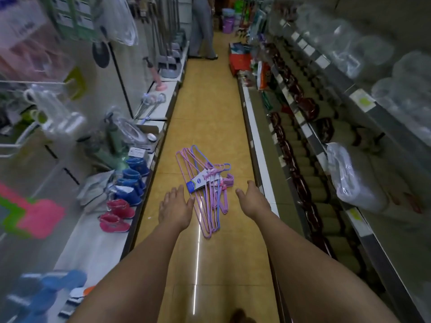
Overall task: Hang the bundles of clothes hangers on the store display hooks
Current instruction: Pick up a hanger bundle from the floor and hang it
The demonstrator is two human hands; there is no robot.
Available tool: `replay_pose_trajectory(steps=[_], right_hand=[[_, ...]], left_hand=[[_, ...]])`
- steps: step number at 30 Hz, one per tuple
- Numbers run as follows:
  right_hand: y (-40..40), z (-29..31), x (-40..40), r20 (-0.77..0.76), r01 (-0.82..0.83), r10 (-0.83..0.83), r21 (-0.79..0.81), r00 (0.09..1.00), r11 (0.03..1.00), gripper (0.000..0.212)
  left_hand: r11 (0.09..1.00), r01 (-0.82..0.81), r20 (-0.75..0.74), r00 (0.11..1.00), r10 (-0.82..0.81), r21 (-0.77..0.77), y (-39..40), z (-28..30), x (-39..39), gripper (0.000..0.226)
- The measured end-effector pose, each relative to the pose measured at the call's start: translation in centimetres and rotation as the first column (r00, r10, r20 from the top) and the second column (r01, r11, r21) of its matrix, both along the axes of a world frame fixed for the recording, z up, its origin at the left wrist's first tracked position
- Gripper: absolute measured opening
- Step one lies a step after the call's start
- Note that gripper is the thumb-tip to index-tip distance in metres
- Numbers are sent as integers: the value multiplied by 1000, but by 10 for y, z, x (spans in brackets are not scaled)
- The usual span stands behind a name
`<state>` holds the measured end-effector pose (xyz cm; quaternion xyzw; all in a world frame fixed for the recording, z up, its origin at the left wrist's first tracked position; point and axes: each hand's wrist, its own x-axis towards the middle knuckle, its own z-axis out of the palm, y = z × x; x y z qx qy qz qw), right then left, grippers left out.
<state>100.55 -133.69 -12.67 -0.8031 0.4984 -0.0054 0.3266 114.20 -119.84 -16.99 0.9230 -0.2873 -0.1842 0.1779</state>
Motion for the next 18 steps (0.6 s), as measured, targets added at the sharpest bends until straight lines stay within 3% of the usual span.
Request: replay_pose_trajectory(steps=[8,18], right_hand=[[-98,-35,63,-9,-22,23,46,1000,999,53],[-251,-96,147,-40,-103,109,137,993,985,56]], left_hand=[[1000,-15,-16,1000,15,-6,-93,-34,56,61],[986,-129,-56,989,136,110,-223,-82,118,63]])
